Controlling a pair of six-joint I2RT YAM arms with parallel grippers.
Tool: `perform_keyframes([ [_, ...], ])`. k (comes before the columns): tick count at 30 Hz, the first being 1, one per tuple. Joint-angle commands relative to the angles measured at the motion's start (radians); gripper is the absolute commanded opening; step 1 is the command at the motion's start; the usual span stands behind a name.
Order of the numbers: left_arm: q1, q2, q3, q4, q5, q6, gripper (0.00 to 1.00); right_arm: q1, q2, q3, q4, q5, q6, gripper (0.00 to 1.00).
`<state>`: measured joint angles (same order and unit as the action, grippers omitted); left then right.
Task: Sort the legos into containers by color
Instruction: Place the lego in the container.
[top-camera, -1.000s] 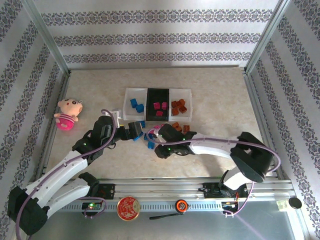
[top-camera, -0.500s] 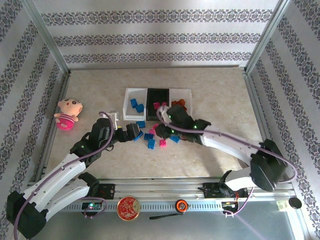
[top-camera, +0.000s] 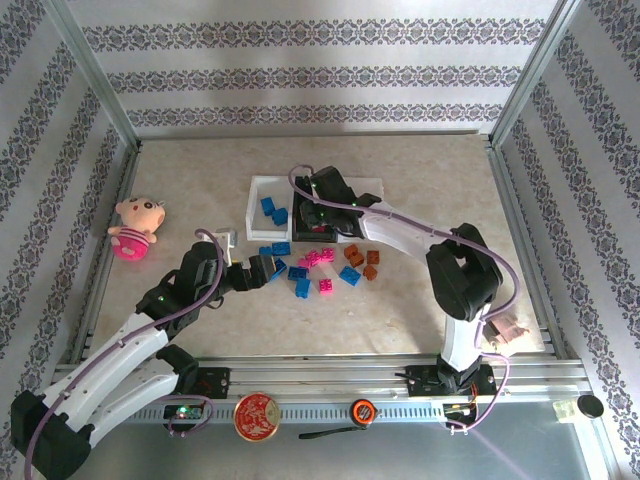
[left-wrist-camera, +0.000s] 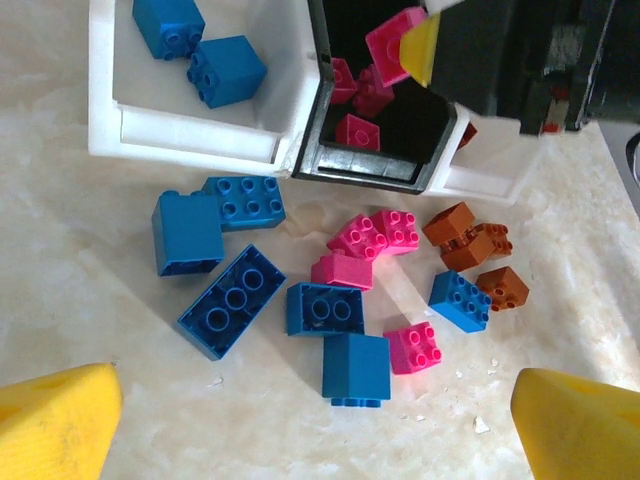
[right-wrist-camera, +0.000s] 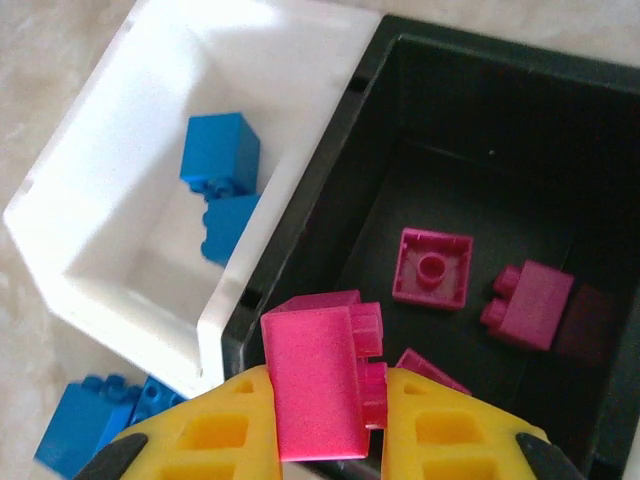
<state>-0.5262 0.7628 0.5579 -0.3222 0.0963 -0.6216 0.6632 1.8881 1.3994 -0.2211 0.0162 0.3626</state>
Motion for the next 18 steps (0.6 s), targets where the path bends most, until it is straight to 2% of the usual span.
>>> perform_keyframes([
  [1, 0.002, -0.007, -0.017, -0.041, -0.001, 0.012, 1.00, -0.005, 0.043, 0.077, -0.048, 0.077, 0.036, 0.26],
  [4, 0.002, 0.009, -0.014, -0.043, 0.011, 0.024, 1.00, -0.008, 0.073, 0.116, -0.074, 0.100, 0.058, 0.44],
  [7, 0.000, 0.045, -0.010, -0.036, 0.025, 0.032, 1.00, -0.007, 0.052, 0.111, -0.063, 0.097, 0.061, 0.53],
  [12, -0.029, 0.154, -0.001, 0.004, 0.008, 0.042, 0.90, 0.007, -0.047, 0.015, -0.011, 0.079, 0.062, 0.55],
  [18, -0.113, 0.380, 0.047, 0.081, -0.071, 0.080, 0.91, 0.038, -0.175, -0.160, 0.055, 0.062, 0.075, 0.56],
])
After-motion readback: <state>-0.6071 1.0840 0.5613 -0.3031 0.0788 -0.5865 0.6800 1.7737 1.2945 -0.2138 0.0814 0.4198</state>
